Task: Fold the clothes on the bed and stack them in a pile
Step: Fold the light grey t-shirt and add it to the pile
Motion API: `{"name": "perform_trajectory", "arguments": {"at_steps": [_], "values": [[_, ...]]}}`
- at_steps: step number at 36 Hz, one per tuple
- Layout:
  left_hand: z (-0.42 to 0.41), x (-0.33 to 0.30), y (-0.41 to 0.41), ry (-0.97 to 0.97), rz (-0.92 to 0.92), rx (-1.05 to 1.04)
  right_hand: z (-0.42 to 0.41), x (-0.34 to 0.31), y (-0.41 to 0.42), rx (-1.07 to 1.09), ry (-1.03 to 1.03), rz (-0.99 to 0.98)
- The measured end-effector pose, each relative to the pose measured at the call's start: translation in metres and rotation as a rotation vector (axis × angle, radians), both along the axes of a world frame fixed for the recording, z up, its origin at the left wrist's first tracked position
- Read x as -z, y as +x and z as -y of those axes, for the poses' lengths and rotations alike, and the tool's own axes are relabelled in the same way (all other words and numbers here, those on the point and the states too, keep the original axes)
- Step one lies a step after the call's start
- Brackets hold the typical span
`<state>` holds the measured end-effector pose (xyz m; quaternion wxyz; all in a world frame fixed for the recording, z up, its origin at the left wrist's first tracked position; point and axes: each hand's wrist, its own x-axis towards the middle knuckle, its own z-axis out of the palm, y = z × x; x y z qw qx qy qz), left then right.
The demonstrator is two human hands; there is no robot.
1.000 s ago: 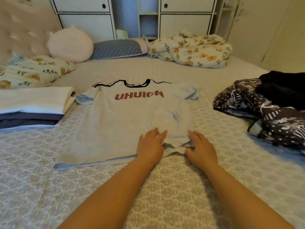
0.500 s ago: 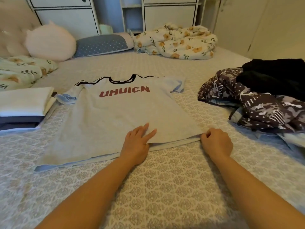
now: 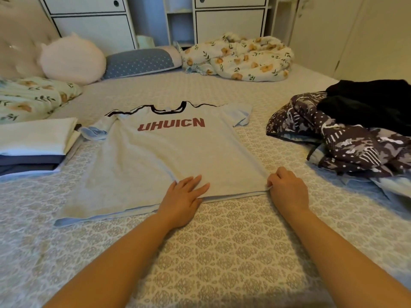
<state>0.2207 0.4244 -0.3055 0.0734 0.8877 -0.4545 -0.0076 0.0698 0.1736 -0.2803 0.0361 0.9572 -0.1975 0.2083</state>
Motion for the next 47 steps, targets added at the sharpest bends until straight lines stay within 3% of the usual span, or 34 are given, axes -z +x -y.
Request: {"name": "perform_trajectory", "arguments": {"at_steps": [3, 8, 11, 14, 17, 22, 24, 26, 29, 32, 39, 43, 45, 47], "values": [[-0.007, -0.004, -0.002, -0.093, -0.050, -0.003, 0.001, 0.002, 0.006, 0.056, -0.031, -0.162], [-0.036, -0.006, -0.008, -0.324, -0.122, -0.200, -0.009, 0.001, 0.011, -0.015, -0.072, -0.165], [-0.059, -0.007, -0.006, -0.314, -0.038, -0.274, -0.022, 0.003, 0.017, -0.195, -0.026, -0.151], [-0.079, -0.010, -0.002, -0.291, 0.076, -0.292, -0.034, 0.004, 0.024, -0.235, -0.017, -0.173], [-0.088, -0.017, 0.004, -0.163, 0.212, -0.226, -0.040, 0.001, 0.027, -0.229, -0.038, -0.156], [-0.088, -0.031, 0.010, 0.034, 0.342, -0.140, -0.042, -0.002, 0.023, -0.227, 0.136, -0.015], [-0.088, -0.035, 0.007, -0.025, 0.304, -0.158, -0.042, -0.001, 0.020, -0.206, 0.201, 0.038], [-0.092, -0.040, 0.004, -0.204, 0.268, -0.213, -0.041, -0.003, 0.017, -0.194, 0.244, 0.065], [-0.105, -0.043, 0.002, -0.415, 0.411, -0.099, -0.039, -0.007, 0.010, -0.229, 0.211, 0.091], [-0.116, -0.034, 0.001, -0.338, 0.485, 0.049, -0.038, -0.007, 0.003, -0.244, 0.150, 0.070], [-0.123, -0.028, -0.002, -0.286, 0.282, 0.061, -0.065, -0.019, 0.020, -0.307, 0.007, -0.162], [-0.157, -0.018, -0.002, -0.313, 0.226, -0.105, -0.111, -0.013, 0.049, -0.494, 0.024, -0.223], [-0.180, -0.015, 0.000, -0.435, 0.234, -0.365, -0.139, -0.008, 0.065, -0.556, 0.030, -0.241], [-0.203, -0.016, 0.010, -0.571, 0.163, -0.769, -0.163, -0.004, 0.081, -0.599, 0.024, -0.227]]}}
